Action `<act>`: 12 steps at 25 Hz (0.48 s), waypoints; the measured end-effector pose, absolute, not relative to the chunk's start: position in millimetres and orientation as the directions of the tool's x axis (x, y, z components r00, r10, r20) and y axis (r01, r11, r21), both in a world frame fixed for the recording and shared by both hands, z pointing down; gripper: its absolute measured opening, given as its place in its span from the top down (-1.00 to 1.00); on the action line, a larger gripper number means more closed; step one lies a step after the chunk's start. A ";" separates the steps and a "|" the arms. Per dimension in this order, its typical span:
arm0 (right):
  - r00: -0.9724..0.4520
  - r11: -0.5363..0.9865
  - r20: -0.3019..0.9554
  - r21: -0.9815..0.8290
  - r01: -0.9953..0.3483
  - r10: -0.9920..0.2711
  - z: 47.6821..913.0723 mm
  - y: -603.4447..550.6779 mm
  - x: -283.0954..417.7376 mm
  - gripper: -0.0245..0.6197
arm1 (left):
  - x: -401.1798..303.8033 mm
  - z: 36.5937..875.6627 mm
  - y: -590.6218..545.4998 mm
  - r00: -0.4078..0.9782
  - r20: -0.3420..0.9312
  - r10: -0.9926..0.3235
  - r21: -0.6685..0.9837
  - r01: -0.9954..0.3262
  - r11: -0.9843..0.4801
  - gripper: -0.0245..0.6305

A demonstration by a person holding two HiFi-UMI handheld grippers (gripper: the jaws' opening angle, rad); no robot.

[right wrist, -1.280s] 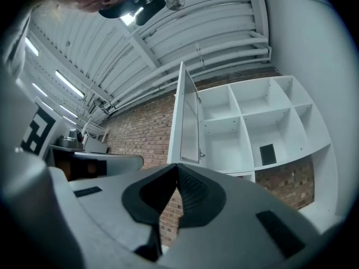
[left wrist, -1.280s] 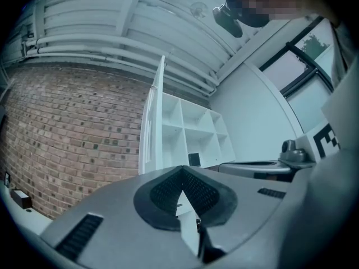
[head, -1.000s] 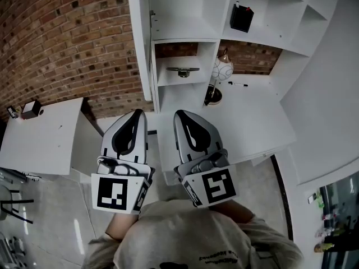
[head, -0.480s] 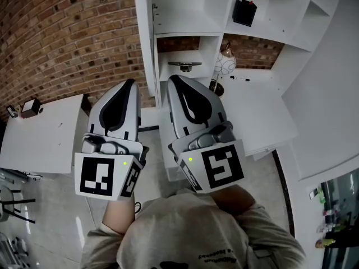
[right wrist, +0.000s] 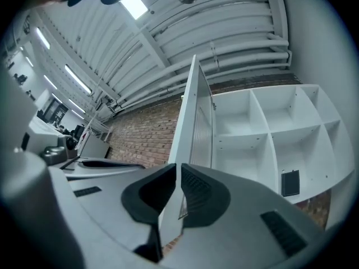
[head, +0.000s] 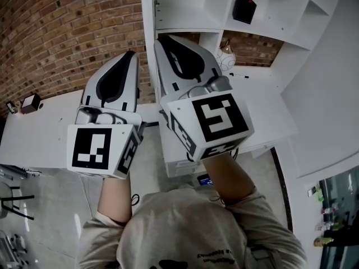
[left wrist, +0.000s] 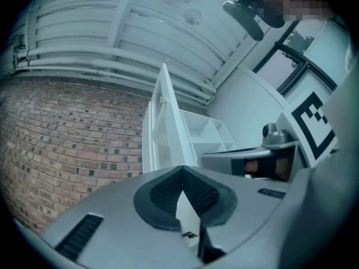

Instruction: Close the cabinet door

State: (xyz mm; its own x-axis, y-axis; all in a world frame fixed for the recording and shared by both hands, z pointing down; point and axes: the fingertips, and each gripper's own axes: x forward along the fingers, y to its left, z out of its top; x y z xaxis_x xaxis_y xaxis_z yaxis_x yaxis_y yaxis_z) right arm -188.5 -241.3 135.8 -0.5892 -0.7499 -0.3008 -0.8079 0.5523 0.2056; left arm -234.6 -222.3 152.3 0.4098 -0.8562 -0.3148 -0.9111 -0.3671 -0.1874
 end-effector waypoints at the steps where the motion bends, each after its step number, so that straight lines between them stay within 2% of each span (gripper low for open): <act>1: -0.588 0.552 -0.294 0.201 -0.809 -0.754 134.2 -243.2 -190.8 0.86 | -235.2 149.7 -223.7 0.415 -0.314 -0.854 -0.188 -0.909 -0.372 0.90; 7: -0.572 0.539 -0.270 0.190 -0.820 -0.775 131.0 -244.8 -192.3 0.74 | -240.1 140.9 -226.5 0.418 -0.308 -0.855 -0.191 -0.907 -0.375 0.90; 9: -0.586 0.557 -0.264 0.184 -0.810 -0.766 130.4 -243.4 -195.5 0.56 | -243.2 139.7 -227.7 0.416 -0.310 -0.855 -0.186 -0.908 -0.375 0.90; 12: -0.586 0.548 -0.252 0.208 -0.810 -0.770 131.2 -247.9 -204.3 0.52 | -245.4 139.4 -233.0 0.414 -0.312 -0.855 -0.184 -0.909 -0.373 0.90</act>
State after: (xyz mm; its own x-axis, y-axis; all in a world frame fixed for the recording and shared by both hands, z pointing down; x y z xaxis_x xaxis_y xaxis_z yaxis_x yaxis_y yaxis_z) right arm -204.3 -247.9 131.2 -0.5856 -0.7704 -0.2520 -0.8103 0.5479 0.2080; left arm -245.4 -233.0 139.4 0.4140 -0.8552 -0.3119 -0.9094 -0.3730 -0.1842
